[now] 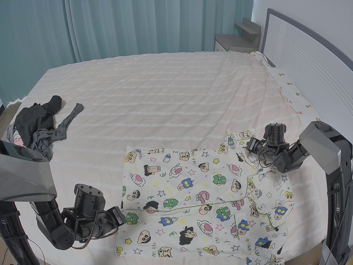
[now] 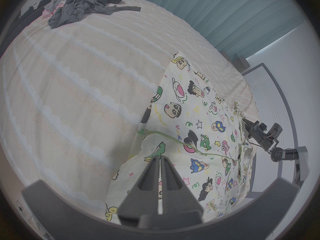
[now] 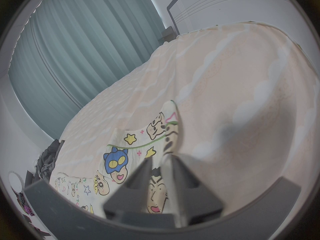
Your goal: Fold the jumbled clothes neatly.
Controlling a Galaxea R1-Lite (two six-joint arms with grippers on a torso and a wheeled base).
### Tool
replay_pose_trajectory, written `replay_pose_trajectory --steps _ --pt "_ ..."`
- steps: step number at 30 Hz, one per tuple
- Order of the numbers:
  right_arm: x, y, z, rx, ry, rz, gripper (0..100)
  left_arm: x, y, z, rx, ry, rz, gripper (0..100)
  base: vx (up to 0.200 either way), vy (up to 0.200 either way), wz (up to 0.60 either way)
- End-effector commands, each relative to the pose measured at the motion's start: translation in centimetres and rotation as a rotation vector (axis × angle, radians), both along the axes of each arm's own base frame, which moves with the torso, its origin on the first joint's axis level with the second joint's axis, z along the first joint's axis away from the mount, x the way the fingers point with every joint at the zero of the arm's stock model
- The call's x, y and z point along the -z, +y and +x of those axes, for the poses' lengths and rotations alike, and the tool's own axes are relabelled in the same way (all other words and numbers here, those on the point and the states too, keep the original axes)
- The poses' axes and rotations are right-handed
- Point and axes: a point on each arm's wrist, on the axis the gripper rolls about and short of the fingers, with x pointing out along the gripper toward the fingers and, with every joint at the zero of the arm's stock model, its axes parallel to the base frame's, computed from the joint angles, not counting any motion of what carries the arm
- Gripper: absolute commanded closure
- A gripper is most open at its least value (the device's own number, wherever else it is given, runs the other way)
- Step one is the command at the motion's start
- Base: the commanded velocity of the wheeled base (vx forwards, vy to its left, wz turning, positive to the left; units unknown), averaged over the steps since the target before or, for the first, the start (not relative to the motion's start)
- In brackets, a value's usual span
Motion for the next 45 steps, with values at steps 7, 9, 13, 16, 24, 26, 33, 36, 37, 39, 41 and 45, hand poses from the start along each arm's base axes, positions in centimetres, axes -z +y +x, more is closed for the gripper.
replay_pose_trajectory --steps 7,9,13,16,24,26,33,36,37,39,41,45 --pt "-0.7 -0.5 0.3 0.024 -0.059 0.001 100 0.1 0.0 0.0 -0.002 0.002 0.001 100 0.000 0.000 0.00" --pt "-1.2 -0.6 0.3 0.042 -0.082 -0.005 100 0.1 0.0 0.0 -0.002 0.002 0.001 100 0.000 0.000 0.00" --pt "-2.4 -1.2 0.4 0.057 -0.116 -0.007 100 0.1 0.0 0.0 -0.002 0.002 0.001 100 0.000 0.000 0.00" --pt "-3.0 -1.4 0.4 0.061 -0.128 -0.007 100 0.1 0.0 0.0 -0.002 0.002 0.001 100 0.000 0.000 0.00" --pt "-3.9 -2.2 0.9 0.080 -0.162 -0.007 100 0.0 0.0 0.0 -0.002 0.002 0.001 100 0.000 0.000 0.00" --pt "-4.0 -2.3 1.1 0.082 -0.169 -0.007 100 0.0 0.0 0.0 -0.002 0.001 0.000 100 0.000 0.000 0.00" --pt "-3.7 -2.7 1.8 0.078 -0.182 -0.039 100 0.1 0.0 0.0 -0.002 0.002 0.001 100 0.000 0.000 0.00" --pt "-3.6 -2.7 1.7 0.077 -0.179 -0.042 100 0.1 0.0 0.0 -0.002 0.002 0.001 100 0.000 0.000 0.00" --pt "-3.4 -2.7 1.8 0.077 -0.178 -0.044 100 0.1 0.0 0.0 -0.002 0.002 0.001 100 0.000 0.000 0.00" --pt "-3.1 -2.7 1.8 0.075 -0.172 -0.049 100 0.1 0.0 0.1 -0.001 0.003 0.003 100 0.000 0.000 0.00" --pt "-3.1 -2.7 1.9 0.072 -0.174 -0.057 0 0.2 0.0 0.1 -0.002 0.005 0.002 100 0.000 0.000 0.00" --pt "-3.4 -2.7 1.8 0.070 -0.178 -0.059 0 0.1 0.0 0.1 -0.002 0.002 0.001 100 0.000 0.000 0.00"
